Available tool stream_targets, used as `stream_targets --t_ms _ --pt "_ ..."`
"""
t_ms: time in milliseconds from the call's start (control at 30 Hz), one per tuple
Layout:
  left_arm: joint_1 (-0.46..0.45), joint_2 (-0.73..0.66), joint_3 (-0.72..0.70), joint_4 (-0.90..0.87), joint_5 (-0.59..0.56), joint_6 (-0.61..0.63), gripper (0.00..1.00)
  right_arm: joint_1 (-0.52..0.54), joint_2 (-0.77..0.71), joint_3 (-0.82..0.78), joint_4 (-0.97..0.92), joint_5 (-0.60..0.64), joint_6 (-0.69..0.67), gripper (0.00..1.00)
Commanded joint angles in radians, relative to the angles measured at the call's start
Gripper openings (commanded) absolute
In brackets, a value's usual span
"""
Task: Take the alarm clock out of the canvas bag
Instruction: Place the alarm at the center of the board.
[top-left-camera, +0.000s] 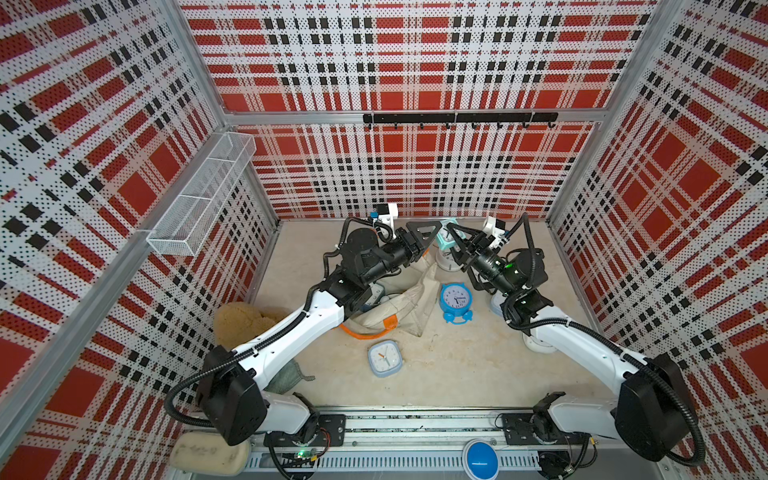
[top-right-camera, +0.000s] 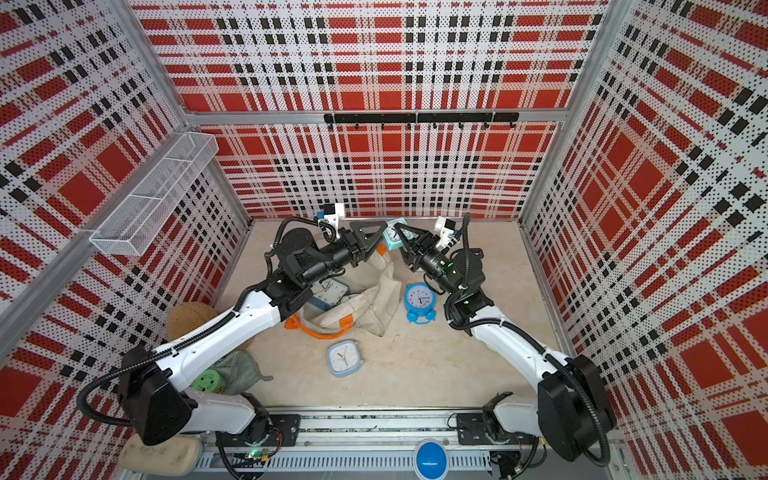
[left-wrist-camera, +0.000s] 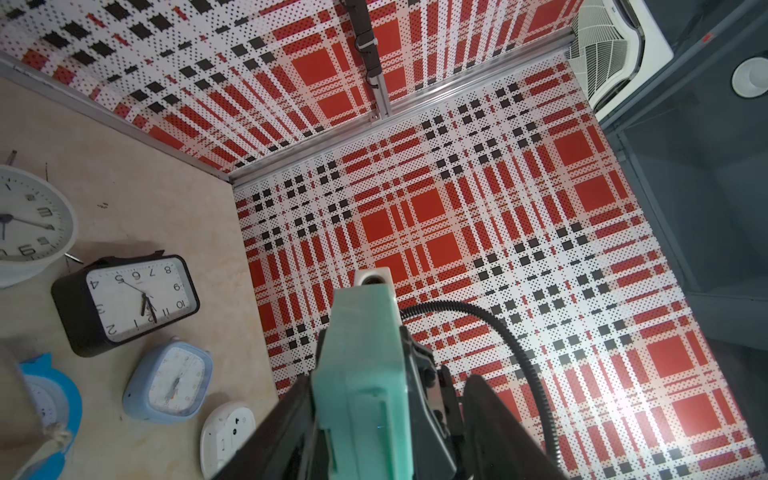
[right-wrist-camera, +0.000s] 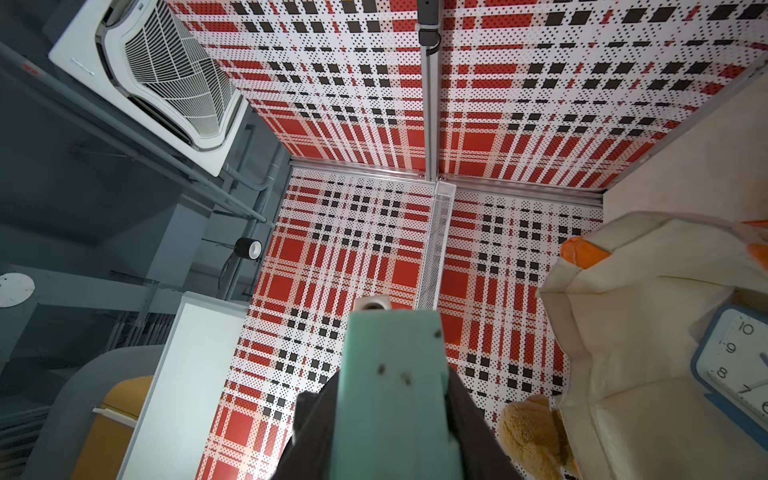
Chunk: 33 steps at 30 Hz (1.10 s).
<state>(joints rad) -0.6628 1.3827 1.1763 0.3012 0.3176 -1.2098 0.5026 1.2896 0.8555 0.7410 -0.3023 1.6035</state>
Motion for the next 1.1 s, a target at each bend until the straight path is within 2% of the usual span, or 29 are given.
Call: stream_targets --t_ms 0,67,133,167,200,300,467,567,667,767,900,1067 --pt "-0.005 -0.045 0.005 -0.058 -0.03 0.048 0.73 -0.001 -0.018 0.007 0.016 -0.003 -0.017 0.34" --pt "-0.005 -0.064 0.009 -0.109 -0.059 0.076 0.8 -0.001 -0.032 0.017 -0.025 -0.01 -0.044 0.33" --pt "0.002 -0.083 0.003 -0.147 -0.081 0.096 0.82 -0.001 -0.047 0.025 -0.061 -0.017 -0.068 0.33" --pt "0.008 -0.097 0.002 -0.172 -0.095 0.109 0.97 -0.002 -0.055 0.034 -0.088 -0.029 -0.086 0.33" --pt "0.015 -0.112 -0.001 -0.2 -0.113 0.123 0.99 -0.001 -0.063 0.044 -0.116 -0.046 -0.107 0.33" --pt "0.039 -0.169 -0.001 -0.302 -0.174 0.206 0.99 -0.001 -0.101 0.082 -0.272 -0.13 -0.205 0.33" --pt "0.107 -0.263 0.067 -0.538 -0.265 0.406 0.99 -0.001 -0.227 0.125 -0.74 -0.264 -0.492 0.34" --pt "0.159 -0.295 0.119 -0.657 -0.272 0.506 0.99 -0.003 -0.322 0.127 -1.1 -0.224 -0.681 0.36" --pt "0.205 -0.318 0.138 -0.69 -0.237 0.559 0.99 -0.022 -0.401 0.067 -1.318 -0.184 -0.766 0.37" --pt "0.213 -0.327 0.137 -0.686 -0.221 0.576 0.99 -0.066 -0.479 -0.048 -1.381 -0.163 -0.77 0.36" --pt "0.192 -0.32 0.127 -0.671 -0.211 0.558 0.99 -0.17 -0.552 -0.188 -1.377 -0.114 -0.708 0.37" --pt "0.134 -0.304 0.117 -0.66 -0.234 0.558 0.99 -0.287 -0.553 -0.335 -1.21 -0.104 -0.625 0.38"
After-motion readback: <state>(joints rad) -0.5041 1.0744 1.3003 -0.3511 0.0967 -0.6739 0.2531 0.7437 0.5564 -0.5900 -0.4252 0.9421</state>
